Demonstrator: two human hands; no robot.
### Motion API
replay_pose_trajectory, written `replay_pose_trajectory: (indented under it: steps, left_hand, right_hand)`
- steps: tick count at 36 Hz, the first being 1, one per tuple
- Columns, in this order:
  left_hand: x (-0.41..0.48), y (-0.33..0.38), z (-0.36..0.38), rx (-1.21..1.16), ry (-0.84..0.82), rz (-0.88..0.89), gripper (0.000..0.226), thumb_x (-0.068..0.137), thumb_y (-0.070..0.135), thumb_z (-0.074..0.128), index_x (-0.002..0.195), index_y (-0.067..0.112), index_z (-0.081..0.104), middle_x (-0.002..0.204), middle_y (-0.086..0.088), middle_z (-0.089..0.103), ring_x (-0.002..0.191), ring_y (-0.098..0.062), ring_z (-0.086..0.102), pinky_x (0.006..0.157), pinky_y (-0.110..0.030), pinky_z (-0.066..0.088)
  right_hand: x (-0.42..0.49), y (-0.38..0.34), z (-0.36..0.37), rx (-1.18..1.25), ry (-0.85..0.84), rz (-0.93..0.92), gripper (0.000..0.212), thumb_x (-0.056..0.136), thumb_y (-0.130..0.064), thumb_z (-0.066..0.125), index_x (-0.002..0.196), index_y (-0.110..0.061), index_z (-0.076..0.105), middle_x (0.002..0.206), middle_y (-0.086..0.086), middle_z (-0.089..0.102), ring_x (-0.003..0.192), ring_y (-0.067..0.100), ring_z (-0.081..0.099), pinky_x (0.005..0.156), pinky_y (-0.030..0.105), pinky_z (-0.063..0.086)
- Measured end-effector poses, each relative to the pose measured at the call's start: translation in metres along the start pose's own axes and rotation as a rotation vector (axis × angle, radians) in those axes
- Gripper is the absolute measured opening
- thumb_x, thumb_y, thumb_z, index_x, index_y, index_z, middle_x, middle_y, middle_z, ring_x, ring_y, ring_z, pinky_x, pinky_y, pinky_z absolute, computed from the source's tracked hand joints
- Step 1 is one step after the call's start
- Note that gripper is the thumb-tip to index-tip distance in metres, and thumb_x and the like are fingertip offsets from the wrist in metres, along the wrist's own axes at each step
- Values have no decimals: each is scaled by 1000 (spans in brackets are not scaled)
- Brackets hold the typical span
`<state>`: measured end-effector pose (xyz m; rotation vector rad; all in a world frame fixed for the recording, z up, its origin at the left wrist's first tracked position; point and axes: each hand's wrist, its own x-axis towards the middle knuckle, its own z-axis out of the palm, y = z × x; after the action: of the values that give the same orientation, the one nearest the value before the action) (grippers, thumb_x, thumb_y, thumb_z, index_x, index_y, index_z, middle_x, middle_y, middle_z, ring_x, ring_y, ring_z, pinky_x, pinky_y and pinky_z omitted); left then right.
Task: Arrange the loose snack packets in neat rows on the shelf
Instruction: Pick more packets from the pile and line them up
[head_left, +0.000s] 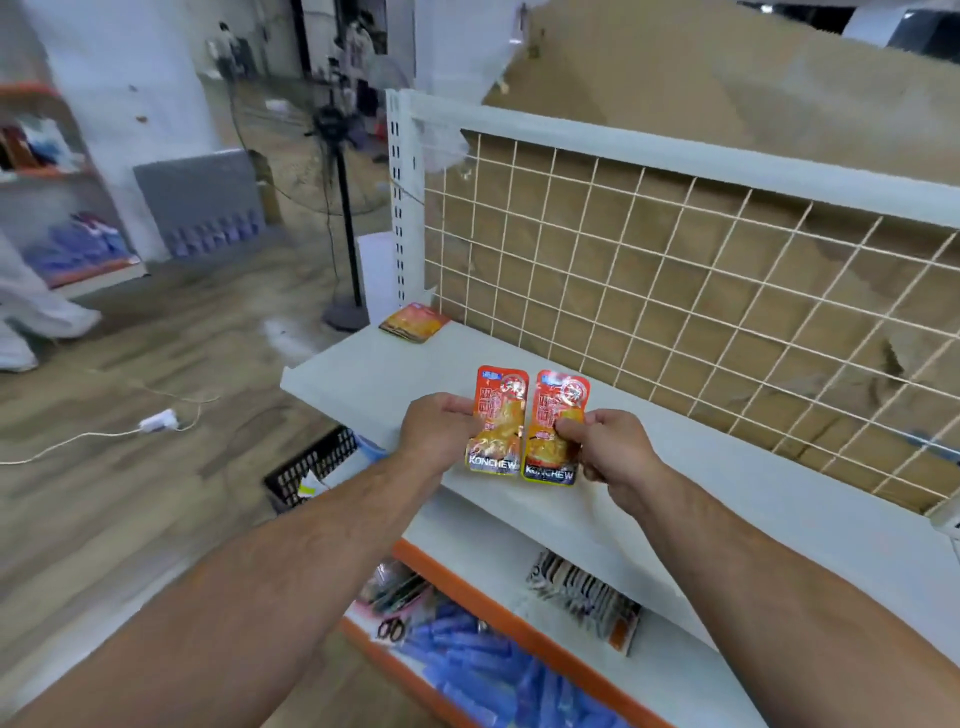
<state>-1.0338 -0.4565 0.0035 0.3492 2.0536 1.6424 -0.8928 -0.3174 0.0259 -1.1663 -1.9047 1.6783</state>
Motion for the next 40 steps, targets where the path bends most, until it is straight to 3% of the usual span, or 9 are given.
replay_pose_trajectory:
  steps: [3,6,18,25,29,33,37,39,40]
  left_hand:
    - [27,1,-12,-27,32,-32,16,77,-1,73,92,5,71,92,-13,73,86,-29,71,81,-45,59]
    - [57,4,-20,1,57,-23,13,74,-1,73,83,10,71,86,-11,74,84,-28,72,81,-49,59]
    - [158,33,-44,143,148,-20,16,75,8,77,79,21,69,90,-3,69,82,-20,64,78,-30,53]
    - [207,29,-45,204,119,-28,17,75,9,76,72,22,65,96,-5,68,98,-28,66,87,-38,56]
    - [236,29,-43,265,86,-11,17,75,11,77,71,23,65,94,-3,69,98,-25,66,88,-33,55]
    - [264,32,-44,294,37,40,14,79,6,74,82,17,66,80,8,59,100,-18,63,72,-12,43]
    - [295,38,-51,479,-87,84,17,84,16,70,71,22,61,75,8,58,84,-15,61,64,-12,42]
    - [309,40,-53,573,-128,152,8,85,18,66,84,13,72,83,-1,66,84,-19,62,59,-14,38]
    - [315,41,-52,636,-137,186,16,85,19,63,93,11,75,89,-3,67,90,-20,62,56,-13,32]
  right_hand:
    - [27,-6,20,10,-41,17,30,88,-10,69,66,-14,49,54,5,47,42,15,36,44,25,25]
    - [59,-13,37,18,-70,14,32,88,-9,69,64,-15,48,54,5,45,43,16,34,44,25,25]
    - [159,-51,86,6,-154,15,38,87,-14,72,63,-19,42,53,4,47,44,16,36,44,26,26]
    - [194,-48,98,-15,-115,35,31,86,-14,72,66,-17,48,64,11,52,44,16,38,42,24,26]
    - [211,-48,104,-44,-72,51,25,86,-17,73,74,-14,52,68,14,54,43,17,39,41,24,27]
    - [222,-51,114,-71,-13,67,24,86,-18,74,70,-13,55,60,11,53,41,18,39,42,23,26]
    - [228,-52,126,-29,63,98,20,86,-18,73,75,-13,57,64,11,55,41,16,38,41,22,25]
    - [230,-53,130,-6,99,117,20,87,-18,73,75,-14,57,65,10,57,41,15,38,41,22,25]
    - [231,-54,133,3,120,121,21,86,-18,73,72,-15,57,64,9,57,42,15,38,42,22,25]
